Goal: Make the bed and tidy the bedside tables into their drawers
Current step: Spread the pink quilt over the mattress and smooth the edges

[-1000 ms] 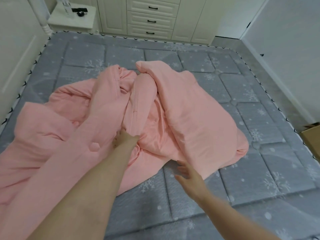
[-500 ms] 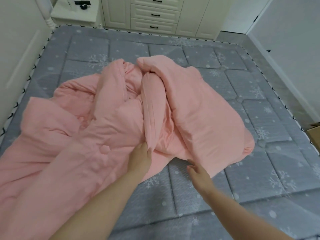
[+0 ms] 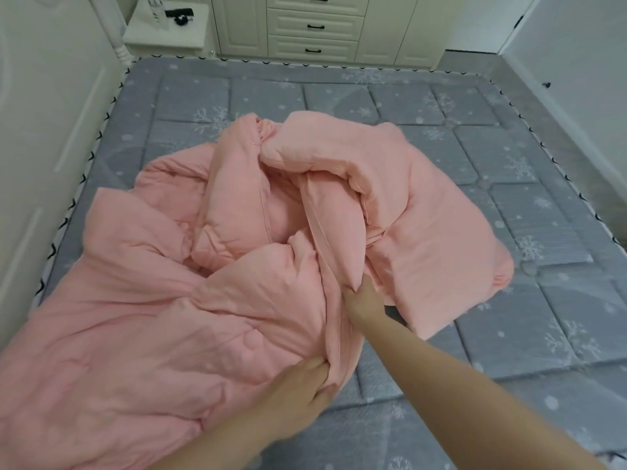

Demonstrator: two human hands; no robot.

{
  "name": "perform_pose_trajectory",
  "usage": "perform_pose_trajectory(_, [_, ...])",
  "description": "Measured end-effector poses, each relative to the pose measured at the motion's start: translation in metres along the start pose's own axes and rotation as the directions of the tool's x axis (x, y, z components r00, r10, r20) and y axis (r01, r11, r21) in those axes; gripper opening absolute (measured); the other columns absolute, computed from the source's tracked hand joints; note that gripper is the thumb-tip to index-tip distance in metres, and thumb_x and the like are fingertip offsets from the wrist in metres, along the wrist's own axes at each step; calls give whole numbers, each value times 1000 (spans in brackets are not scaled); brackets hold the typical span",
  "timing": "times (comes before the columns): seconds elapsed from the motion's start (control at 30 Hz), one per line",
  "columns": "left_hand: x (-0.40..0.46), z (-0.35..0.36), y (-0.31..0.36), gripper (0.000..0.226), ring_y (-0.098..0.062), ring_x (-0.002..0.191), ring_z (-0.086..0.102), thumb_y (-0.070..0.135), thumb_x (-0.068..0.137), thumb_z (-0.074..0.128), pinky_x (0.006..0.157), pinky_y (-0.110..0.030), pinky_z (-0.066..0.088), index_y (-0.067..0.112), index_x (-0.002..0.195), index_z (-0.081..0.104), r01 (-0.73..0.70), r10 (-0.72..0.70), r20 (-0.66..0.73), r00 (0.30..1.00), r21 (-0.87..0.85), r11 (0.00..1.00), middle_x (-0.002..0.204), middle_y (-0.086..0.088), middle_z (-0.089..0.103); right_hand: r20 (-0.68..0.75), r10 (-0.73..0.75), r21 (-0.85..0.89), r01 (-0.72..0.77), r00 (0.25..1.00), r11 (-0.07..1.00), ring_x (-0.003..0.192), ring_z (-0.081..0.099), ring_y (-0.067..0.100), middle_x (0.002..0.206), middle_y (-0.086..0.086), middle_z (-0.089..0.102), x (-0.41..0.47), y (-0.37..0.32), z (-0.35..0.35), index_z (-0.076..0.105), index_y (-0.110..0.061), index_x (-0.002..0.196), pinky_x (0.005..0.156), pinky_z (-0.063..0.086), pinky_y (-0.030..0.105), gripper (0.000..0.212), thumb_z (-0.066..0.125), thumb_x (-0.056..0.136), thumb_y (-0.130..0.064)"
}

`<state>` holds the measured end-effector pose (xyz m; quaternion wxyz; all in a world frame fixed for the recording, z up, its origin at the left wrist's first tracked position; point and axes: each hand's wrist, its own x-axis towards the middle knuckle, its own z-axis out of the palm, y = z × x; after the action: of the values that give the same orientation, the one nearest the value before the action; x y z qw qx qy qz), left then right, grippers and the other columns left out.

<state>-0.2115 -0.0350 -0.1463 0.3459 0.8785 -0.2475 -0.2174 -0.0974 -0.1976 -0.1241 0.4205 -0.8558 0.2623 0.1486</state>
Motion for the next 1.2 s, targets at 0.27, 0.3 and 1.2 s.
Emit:
perform_pose_trajectory(0.27, [68,-76,9,27,-18,85,61,43,95,51,73,-27,37,18,92,59,361,-597,-329,732,-556,749,88,2,68,123,-138,229,108,983,968,109,59,13,115,-5,66,-51,16,-23,62,-24,121,96,47,30,30,45,97,-19])
perform_pose_trajectory(0.3, [81,-83,9,29,-18,90,62,47,93,53,76,-27,39,19,97,60,353,-620,-305,723,-609,711,95,1,69,151,-148,287,100,977,953,108,60,7,114,-9,67,-62,19,-24,63,-27,119,94,48,24,29,47,97,-19])
perform_pose_trajectory(1.2, [-35,-5,67,62,-8,121,50,15,70,62,103,-29,40,25,130,53,48,-37,172,984,-60,997,132,10,57,124,502,748,-413,856,520,114,55,28,129,10,54,-93,27,-73,41,-14,142,93,49,37,67,68,85,-39])
